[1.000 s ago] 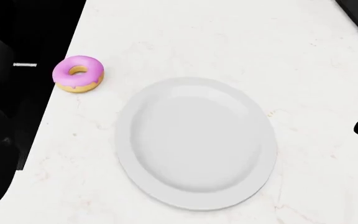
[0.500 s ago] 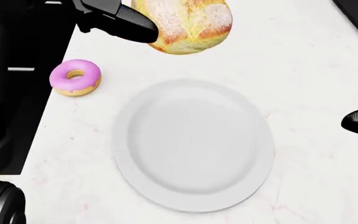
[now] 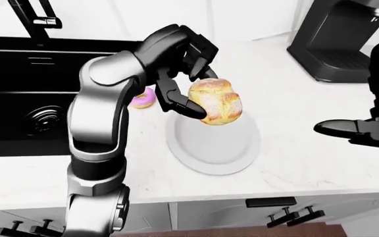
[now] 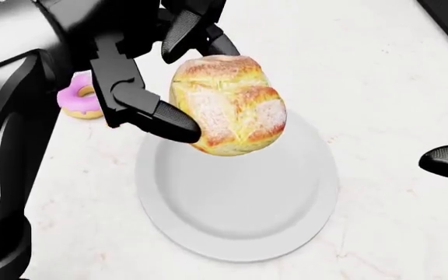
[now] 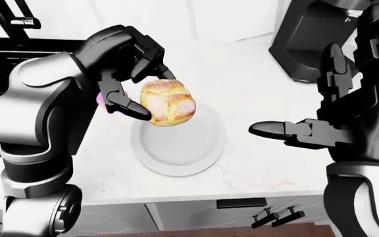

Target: Place the pastries on the plates.

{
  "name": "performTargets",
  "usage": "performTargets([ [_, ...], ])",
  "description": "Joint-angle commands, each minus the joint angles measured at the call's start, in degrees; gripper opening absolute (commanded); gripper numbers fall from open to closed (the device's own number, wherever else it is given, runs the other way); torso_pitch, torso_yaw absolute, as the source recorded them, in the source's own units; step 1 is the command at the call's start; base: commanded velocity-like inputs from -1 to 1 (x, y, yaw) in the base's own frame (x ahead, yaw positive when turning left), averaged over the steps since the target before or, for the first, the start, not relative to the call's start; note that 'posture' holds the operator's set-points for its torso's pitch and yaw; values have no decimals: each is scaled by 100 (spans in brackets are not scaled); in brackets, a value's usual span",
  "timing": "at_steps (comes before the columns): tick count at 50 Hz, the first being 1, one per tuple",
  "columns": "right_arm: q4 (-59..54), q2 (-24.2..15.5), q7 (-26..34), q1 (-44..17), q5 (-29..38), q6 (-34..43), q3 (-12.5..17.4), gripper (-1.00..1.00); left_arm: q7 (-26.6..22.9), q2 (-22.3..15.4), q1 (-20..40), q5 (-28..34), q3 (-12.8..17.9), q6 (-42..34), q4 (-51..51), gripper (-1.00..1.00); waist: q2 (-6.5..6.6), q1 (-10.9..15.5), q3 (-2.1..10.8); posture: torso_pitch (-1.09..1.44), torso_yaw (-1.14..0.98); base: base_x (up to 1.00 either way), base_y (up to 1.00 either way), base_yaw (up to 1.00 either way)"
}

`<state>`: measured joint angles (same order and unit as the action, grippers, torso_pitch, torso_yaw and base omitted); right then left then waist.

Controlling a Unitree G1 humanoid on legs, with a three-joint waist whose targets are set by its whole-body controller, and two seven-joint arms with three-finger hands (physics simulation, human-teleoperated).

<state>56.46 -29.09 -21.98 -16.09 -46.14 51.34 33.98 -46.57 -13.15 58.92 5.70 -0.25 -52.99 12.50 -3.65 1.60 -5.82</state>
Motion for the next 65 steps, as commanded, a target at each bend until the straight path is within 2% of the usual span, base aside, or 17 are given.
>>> performTargets([
  [1, 79, -71, 22, -85, 70, -148, 64, 100, -51, -22, 190, 77, 108, -67, 258, -100, -13, 2, 154, 7, 0, 0, 0, 0],
  [5, 96, -25, 71, -52, 126, -157, 60, 100, -178, 36, 16, 178, 36, -287, 534, -100, -13, 1, 151, 7, 0, 0, 0, 0],
  [20, 104, 42, 134, -59, 182, -145, 77, 100, -333, 201, -206, 448, -29, -283, 584, -100, -21, 11, 165, 7, 0, 0, 0, 0],
  [25, 132, 39, 147, -20, 152, -135, 138, 100, -205, 301, -333, 570, -36, -22, 378, -100, -29, 18, 170, 7, 0, 0, 0, 0],
  [37, 166, -8, 86, 20, 33, -118, 211, 100, -263, 478, -542, 855, -152, 328, 196, -96, -47, 22, 182, 7, 0, 0, 0, 0],
  [40, 166, 0, 81, 34, 51, -141, 182, 100, -313, 510, -581, 897, -161, 294, 242, -85, -48, 21, 183, 7, 0, 0, 0, 0],
  [42, 160, 9, 86, 31, 80, -148, 154, 100, -365, 504, -558, 925, -138, 230, 286, -69, -48, 20, 182, 7, 0, 0, 0, 0],
  [50, 135, -61, 28, -62, -14, -95, 174, 100, -454, 554, -665, 1001, -182, 157, 401, -42, -46, 23, 184, 7, 0, 0, 0, 0],
  [51, 130, -75, 24, -63, -24, -96, 177, 100, -494, 566, -702, 991, -203, 144, 423, -25, -47, 24, 183, 7, 0, 0, 0, 0],
  [58, 126, -106, 1, -21, -89, -137, 214, 100, -464, 581, -715, 1071, -188, 239, 319, 5, -57, 29, 179, 7, 0, 0, 0, 0],
  [59, 127, -110, -2, -22, -82, -141, 202, 100, -467, 588, -707, 1067, -181, 240, 318, 21, -59, 31, 178, 7, 0, 0, 0, 0],
  [61, 127, -106, -9, -22, -71, -145, 187, 100, -449, 593, -709, 1072, -176, 287, 271, 26, -61, 31, 180, 7, 0, 0, 0, 0],
  [65, 138, -89, -6, -16, -52, -148, 168, 100, -462, 551, -704, 1110, -159, 333, 236, 57, -60, 28, 180, 7, 0, 0, 0, 0],
])
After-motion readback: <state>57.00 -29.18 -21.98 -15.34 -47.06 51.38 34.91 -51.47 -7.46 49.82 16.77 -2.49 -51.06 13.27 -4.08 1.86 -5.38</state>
